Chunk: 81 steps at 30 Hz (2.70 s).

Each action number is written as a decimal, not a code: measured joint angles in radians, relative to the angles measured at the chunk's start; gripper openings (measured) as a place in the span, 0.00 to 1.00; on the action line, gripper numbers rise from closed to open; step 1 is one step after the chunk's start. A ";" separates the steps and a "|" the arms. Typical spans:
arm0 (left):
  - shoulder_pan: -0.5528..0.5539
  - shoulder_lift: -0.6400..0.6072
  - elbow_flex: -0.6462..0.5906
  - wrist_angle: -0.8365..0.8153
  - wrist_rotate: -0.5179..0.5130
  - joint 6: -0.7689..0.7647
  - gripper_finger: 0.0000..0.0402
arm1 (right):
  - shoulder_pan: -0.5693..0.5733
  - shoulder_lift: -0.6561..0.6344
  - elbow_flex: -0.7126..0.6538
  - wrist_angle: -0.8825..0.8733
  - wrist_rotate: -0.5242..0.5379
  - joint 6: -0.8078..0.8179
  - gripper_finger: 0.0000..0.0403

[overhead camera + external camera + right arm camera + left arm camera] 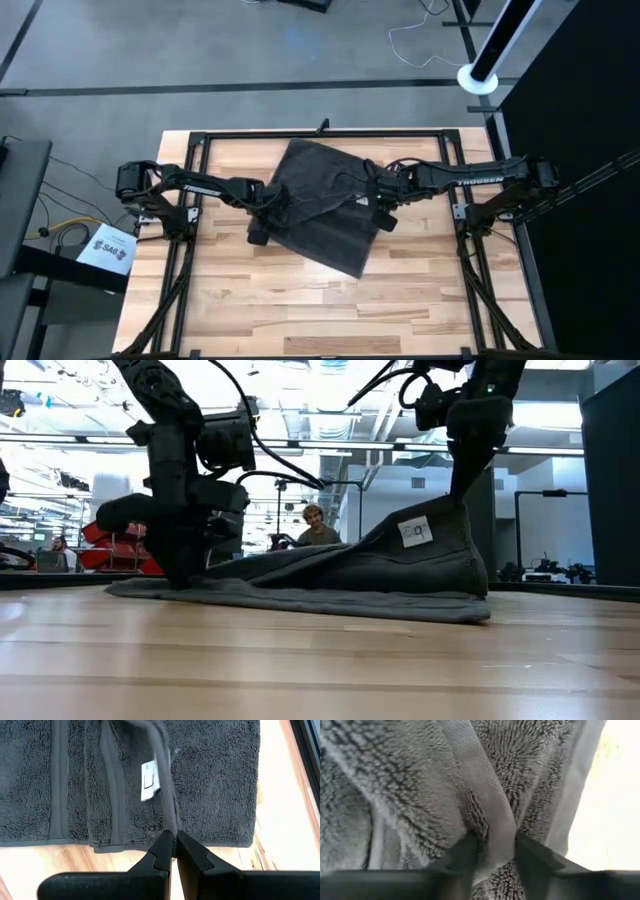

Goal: Roll towel
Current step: Roll the black towel

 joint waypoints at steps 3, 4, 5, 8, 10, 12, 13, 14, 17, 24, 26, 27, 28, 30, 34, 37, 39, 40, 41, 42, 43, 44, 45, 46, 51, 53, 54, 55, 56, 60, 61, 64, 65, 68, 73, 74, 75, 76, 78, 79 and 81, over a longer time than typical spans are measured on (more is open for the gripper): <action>0.000 -0.027 0.038 -0.039 -0.003 0.000 0.06 | 0.000 0.000 0.000 -0.002 0.000 -0.004 0.01; 0.000 -0.033 0.052 -0.052 -0.003 -0.001 0.04 | 0.000 0.000 0.000 -0.005 0.000 -0.004 0.01; 0.000 -0.037 0.065 -0.075 -0.003 -0.001 0.04 | 0.001 0.000 0.000 -0.008 0.000 -0.004 0.01; 0.000 -0.039 0.111 -0.153 -0.002 -0.021 0.04 | 0.006 -0.001 0.000 -0.036 0.000 -0.005 0.01; -0.002 -0.041 0.141 -0.185 -0.002 -0.037 0.06 | 0.010 -0.001 0.000 -0.051 0.000 -0.007 0.01; -0.006 -0.042 0.153 -0.213 0.004 -0.040 0.06 | 0.018 -0.001 0.000 -0.061 -0.004 -0.007 0.01; -0.009 -0.042 0.154 -0.225 0.015 -0.041 0.07 | 0.023 -0.002 0.000 -0.061 -0.014 -0.007 0.01; -0.013 -0.042 0.155 -0.234 0.029 -0.042 0.07 | 0.028 -0.001 0.000 -0.061 -0.029 -0.007 0.01; -0.024 -0.040 0.156 -0.267 0.076 -0.042 0.07 | 0.048 -0.002 0.000 -0.060 -0.064 -0.007 0.01; -0.043 -0.039 0.128 -0.220 0.098 -0.048 0.12 | 0.093 -0.002 0.000 -0.046 -0.069 0.000 0.01; -0.045 -0.039 0.119 -0.218 0.098 -0.060 0.12 | 0.097 -0.002 0.000 -0.044 -0.069 0.007 0.01; -0.046 -0.039 0.114 -0.219 0.098 -0.064 0.12 | 0.098 -0.002 0.000 -0.044 -0.069 0.009 0.01; -0.047 -0.039 0.110 -0.220 0.099 -0.068 0.13 | 0.101 -0.002 0.000 -0.044 -0.069 0.012 0.01; -0.052 -0.039 0.107 -0.224 0.110 -0.072 0.14 | 0.101 -0.002 0.000 -0.043 -0.069 0.012 0.01; -0.073 -0.039 0.107 -0.210 0.123 -0.103 0.17 | 0.101 -0.002 0.000 -0.037 -0.069 0.012 0.01; -0.090 -0.039 0.107 -0.200 0.124 -0.130 0.19 | 0.101 -0.002 0.000 -0.020 -0.069 0.011 0.01; -0.102 -0.039 0.107 -0.194 0.107 -0.132 0.19 | 0.100 -0.002 0.000 -0.010 -0.069 0.011 0.01; -0.107 -0.039 0.107 -0.191 0.084 -0.131 0.18 | 0.100 -0.002 0.000 -0.008 -0.069 0.011 0.01; -0.111 -0.039 0.107 -0.188 0.062 -0.129 0.16 | 0.100 -0.002 0.000 -0.006 -0.069 0.011 0.01; -0.112 -0.039 0.107 -0.187 0.044 -0.129 0.14 | 0.100 -0.002 0.000 -0.004 -0.069 0.011 0.01; -0.113 -0.039 0.107 -0.185 0.035 -0.129 0.10 | 0.100 -0.002 0.000 -0.003 -0.069 0.011 0.01; -0.113 -0.039 0.107 -0.183 0.032 -0.129 0.06 | 0.100 -0.002 0.000 -0.003 -0.069 0.011 0.01; -0.113 -0.039 0.110 -0.185 0.026 -0.130 0.04 | 0.100 -0.002 0.000 -0.003 -0.066 0.012 0.01; -0.113 -0.039 0.117 -0.187 0.017 -0.133 0.03 | 0.101 -0.002 0.000 -0.003 -0.050 0.020 0.01; -0.108 -0.085 0.190 -0.218 -0.149 -0.161 0.03 | 0.109 -0.014 0.000 -0.022 0.057 0.090 0.01; -0.096 -0.128 0.235 -0.239 -0.225 -0.163 0.03 | 0.114 -0.031 0.007 -0.064 0.115 0.121 0.01; -0.085 -0.154 0.257 -0.252 -0.249 -0.160 0.03 | 0.114 -0.043 0.014 -0.087 0.152 0.134 0.01; -0.073 -0.181 0.279 -0.267 -0.262 -0.155 0.03 | 0.114 -0.056 0.023 -0.116 0.181 0.142 0.01; -0.060 -0.206 0.299 -0.284 -0.270 -0.148 0.03 | 0.113 -0.070 0.035 -0.142 0.202 0.147 0.01; -0.004 -0.315 0.341 -0.371 -0.272 -0.085 0.03 | 0.117 -0.133 0.075 -0.168 0.196 0.116 0.01; 0.009 -0.341 0.341 -0.393 -0.271 -0.067 0.03 | 0.124 -0.145 0.078 -0.154 0.162 0.107 0.01; 0.036 -0.395 0.326 -0.478 -0.200 -0.031 0.03 | 0.159 -0.154 0.079 -0.118 0.005 0.099 0.01; 0.042 -0.409 0.312 -0.506 -0.171 -0.026 0.03 | 0.180 -0.146 0.079 -0.109 -0.041 0.099 0.01; 0.038 -0.439 0.248 -0.524 -0.091 -0.026 0.03 | 0.256 -0.091 0.079 -0.064 -0.135 0.098 0.01; -0.003 -0.458 0.097 -0.478 -0.029 -0.043 0.03 | 0.362 0.049 0.071 0.016 -0.158 0.108 0.01; -0.014 -0.460 0.067 -0.452 -0.025 -0.051 0.03 | 0.372 0.079 0.071 0.021 -0.158 0.118 0.01; -0.024 -0.461 0.040 -0.424 -0.018 -0.058 0.03 | 0.379 0.109 0.070 0.026 -0.158 0.128 0.01; -0.033 -0.461 0.014 -0.400 -0.010 -0.067 0.03 | 0.384 0.137 0.070 0.034 -0.158 0.136 0.01; -0.051 -0.460 -0.028 -0.365 -0.006 -0.078 0.03 | 0.392 0.181 0.069 0.064 -0.161 0.139 0.01; -0.058 -0.460 -0.046 -0.349 -0.006 -0.083 0.03 | 0.397 0.201 0.069 0.081 -0.162 0.141 0.01; -0.068 -0.461 -0.077 -0.321 -0.006 -0.090 0.03 | 0.405 0.237 0.069 0.106 -0.170 0.142 0.01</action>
